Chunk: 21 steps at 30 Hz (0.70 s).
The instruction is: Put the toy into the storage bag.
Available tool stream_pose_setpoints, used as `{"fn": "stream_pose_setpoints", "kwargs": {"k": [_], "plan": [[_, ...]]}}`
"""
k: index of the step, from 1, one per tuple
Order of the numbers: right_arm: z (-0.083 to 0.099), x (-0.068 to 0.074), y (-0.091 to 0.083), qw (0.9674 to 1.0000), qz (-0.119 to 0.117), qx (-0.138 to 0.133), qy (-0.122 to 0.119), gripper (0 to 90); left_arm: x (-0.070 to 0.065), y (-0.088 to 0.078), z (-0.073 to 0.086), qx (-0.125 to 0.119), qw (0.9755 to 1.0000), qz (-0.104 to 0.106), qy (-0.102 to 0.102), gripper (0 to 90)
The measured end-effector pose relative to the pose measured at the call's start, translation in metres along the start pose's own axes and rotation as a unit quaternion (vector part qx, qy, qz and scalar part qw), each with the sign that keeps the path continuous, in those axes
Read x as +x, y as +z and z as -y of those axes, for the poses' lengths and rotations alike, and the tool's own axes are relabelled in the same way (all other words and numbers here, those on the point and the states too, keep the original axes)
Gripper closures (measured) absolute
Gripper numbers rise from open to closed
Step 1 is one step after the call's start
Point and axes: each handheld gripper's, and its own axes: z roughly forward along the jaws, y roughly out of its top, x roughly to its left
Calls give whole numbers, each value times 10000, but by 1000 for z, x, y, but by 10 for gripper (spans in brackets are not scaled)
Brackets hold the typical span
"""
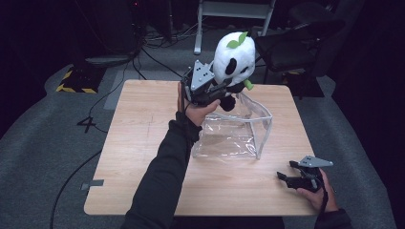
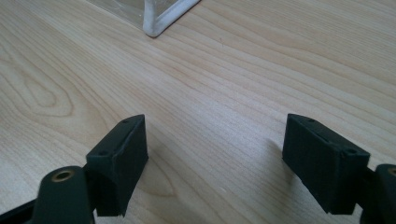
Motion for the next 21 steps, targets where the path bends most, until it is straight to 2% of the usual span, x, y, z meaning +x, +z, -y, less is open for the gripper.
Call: {"fn": "stream_pose_setpoints", "kwargs": {"k": [4,8,15,21], "plan": [[0,0,0,10000,-5,0,-14,223,-2,-2,9,38,10000,45,-70,505],[0,0,0,10000,-4,0,-17,223,0,-3,18,119,9998,-37,-143,504],[0,0,0,10000,-4,0,-14,223,5,-5,27,115,9995,53,-295,488],[0,0,0,10000,-3,0,-16,224,1,-4,25,117,9997,73,-217,487]]}}
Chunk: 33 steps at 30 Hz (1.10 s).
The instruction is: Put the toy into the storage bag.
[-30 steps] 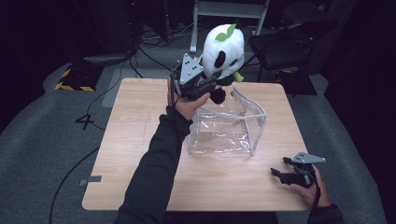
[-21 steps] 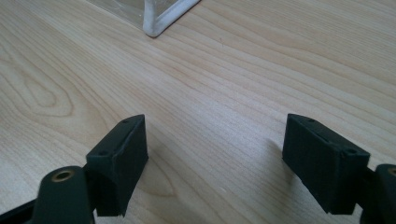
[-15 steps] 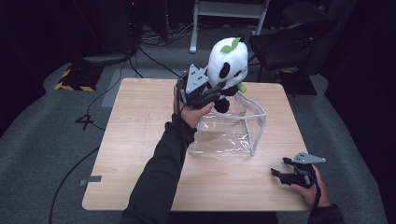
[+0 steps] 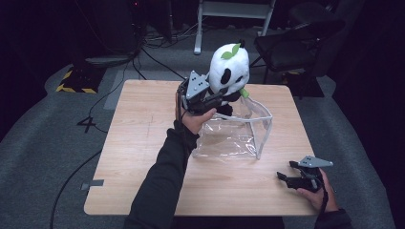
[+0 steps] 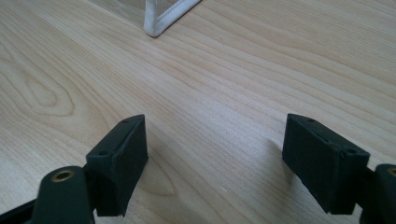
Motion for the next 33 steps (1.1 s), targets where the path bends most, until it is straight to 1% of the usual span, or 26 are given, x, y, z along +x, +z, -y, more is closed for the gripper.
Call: {"fn": "stream_pose_setpoints", "kwargs": {"k": [3,6,7,9,11,14,15,17,21,23,24,28,33], "plan": [[0,0,0,10000,0,0,-1,224,0,1,0,111,9999,-86,64,487],[0,0,0,10000,2,0,-2,225,3,0,0,174,9997,-150,5,486],[0,0,0,10000,2,-1,-3,225,4,0,1,187,9997,-165,-47,485],[0,0,0,10000,3,-1,-4,225,6,-2,2,182,9996,-157,-135,483],[0,0,0,10000,3,-2,-7,225,5,-4,3,118,9998,-73,-166,483],[0,0,0,10000,4,1,-4,225,-1,-6,1,104,9999,-13,-36,484],[0,0,0,10000,2,0,-2,225,-3,-8,-1,176,9998,-43,52,485],[0,0,0,10000,3,0,-4,225,-6,-10,-3,226,9996,-119,116,486],[0,0,0,10000,2,0,-3,225,-7,-17,-5,200,9997,-125,37,486],[0,0,0,10000,2,-1,-3,225,-7,-20,-4,192,9997,-144,23,486],[0,0,0,10000,3,1,-4,225,-7,-20,-4,206,9997,-114,42,487],[0,0,0,10000,3,0,-2,225,-10,-17,-1,327,9994,-53,103,486],[0,0,0,10000,9,0,-8,225,-11,-7,5,501,9987,35,75,484]]}}
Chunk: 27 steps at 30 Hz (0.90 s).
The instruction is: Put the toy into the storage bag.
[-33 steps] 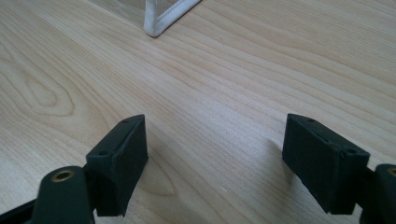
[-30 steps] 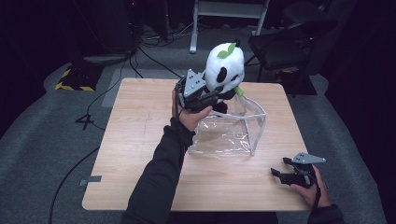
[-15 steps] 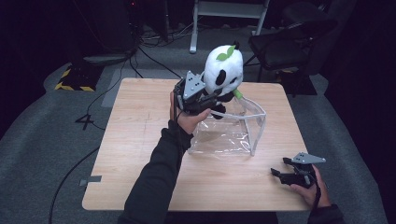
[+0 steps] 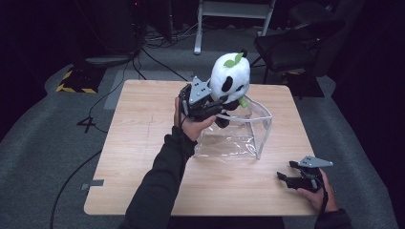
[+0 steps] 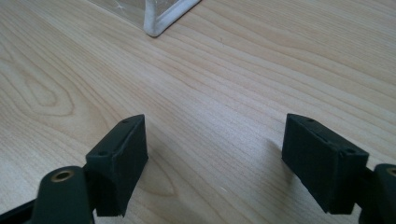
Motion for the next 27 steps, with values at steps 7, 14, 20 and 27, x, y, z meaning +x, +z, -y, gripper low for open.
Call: {"fn": "stream_pose_setpoints", "kwargs": {"k": [7,14,20,27], "plan": [[0,0,0,10000,-2,1,1,225,0,12,-1,271,9996,-2,102,478],[0,0,0,10000,-1,1,1,225,0,21,0,522,9985,-8,140,460],[0,0,0,10000,-1,0,1,225,4,30,3,801,9967,63,102,443],[0,0,0,10000,-7,0,-3,225,4,37,5,1090,9940,54,112,411]]}}
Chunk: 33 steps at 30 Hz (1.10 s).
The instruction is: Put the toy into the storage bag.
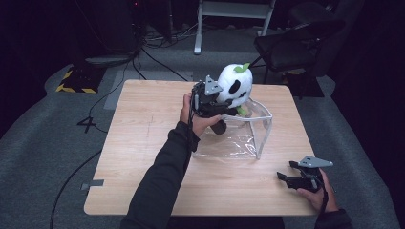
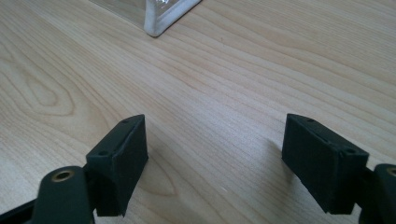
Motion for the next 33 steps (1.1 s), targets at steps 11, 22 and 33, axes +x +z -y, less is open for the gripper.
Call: {"fn": "stream_pose_setpoints", "kwargs": {"k": [11,22,33], "plan": [[0,0,0,10000,2,0,-2,225,-1,7,0,362,9993,21,-37,333],[0,0,0,10000,-3,0,-9,225,-5,10,1,505,9987,4,-23,301],[0,0,0,10000,-3,0,-9,225,-4,11,2,708,9974,53,-113,252]]}}
